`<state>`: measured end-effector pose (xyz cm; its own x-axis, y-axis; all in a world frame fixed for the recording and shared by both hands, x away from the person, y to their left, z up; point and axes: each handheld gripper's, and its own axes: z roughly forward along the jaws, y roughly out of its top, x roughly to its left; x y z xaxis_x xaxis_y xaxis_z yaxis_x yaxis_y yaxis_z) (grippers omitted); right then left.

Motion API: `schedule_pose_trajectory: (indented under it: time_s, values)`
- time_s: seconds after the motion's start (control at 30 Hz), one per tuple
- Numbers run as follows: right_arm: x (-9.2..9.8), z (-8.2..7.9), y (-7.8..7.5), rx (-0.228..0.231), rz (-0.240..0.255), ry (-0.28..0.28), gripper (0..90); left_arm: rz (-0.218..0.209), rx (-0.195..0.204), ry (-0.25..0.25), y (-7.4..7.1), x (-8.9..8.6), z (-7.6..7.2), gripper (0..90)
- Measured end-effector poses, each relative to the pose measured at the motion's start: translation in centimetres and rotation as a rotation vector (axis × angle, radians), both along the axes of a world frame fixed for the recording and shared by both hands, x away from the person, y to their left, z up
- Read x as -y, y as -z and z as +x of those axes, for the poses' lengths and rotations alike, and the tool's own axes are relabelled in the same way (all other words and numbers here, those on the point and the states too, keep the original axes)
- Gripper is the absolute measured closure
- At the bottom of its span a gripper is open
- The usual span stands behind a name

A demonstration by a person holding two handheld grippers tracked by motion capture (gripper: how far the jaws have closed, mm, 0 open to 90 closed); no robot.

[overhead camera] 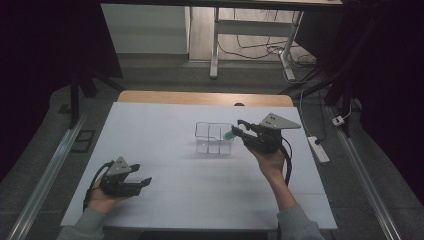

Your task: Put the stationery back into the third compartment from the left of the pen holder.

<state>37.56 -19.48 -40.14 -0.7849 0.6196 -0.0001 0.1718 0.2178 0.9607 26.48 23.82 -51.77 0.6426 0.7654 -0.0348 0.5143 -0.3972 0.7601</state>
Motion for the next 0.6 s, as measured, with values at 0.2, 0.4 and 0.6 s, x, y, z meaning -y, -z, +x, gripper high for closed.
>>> schedule_pose_trajectory:
  time_s: [0.2,0.4,0.6]
  values:
    - [-0.1,1.3,0.4,-0.009,-0.009,0.02,63.9,-0.004,-0.004,-0.001,0.0,-0.1,0.1,31.1]
    - [-0.9,2.4,0.7,-0.012,-0.039,0.034,63.8,-0.004,-0.004,-0.004,0.0,-0.1,0.1,31.0]
    - [-1.9,3.4,1.4,-0.014,-0.107,0.059,63.8,-0.006,-0.003,-0.008,0.0,-0.2,0.1,31.0]
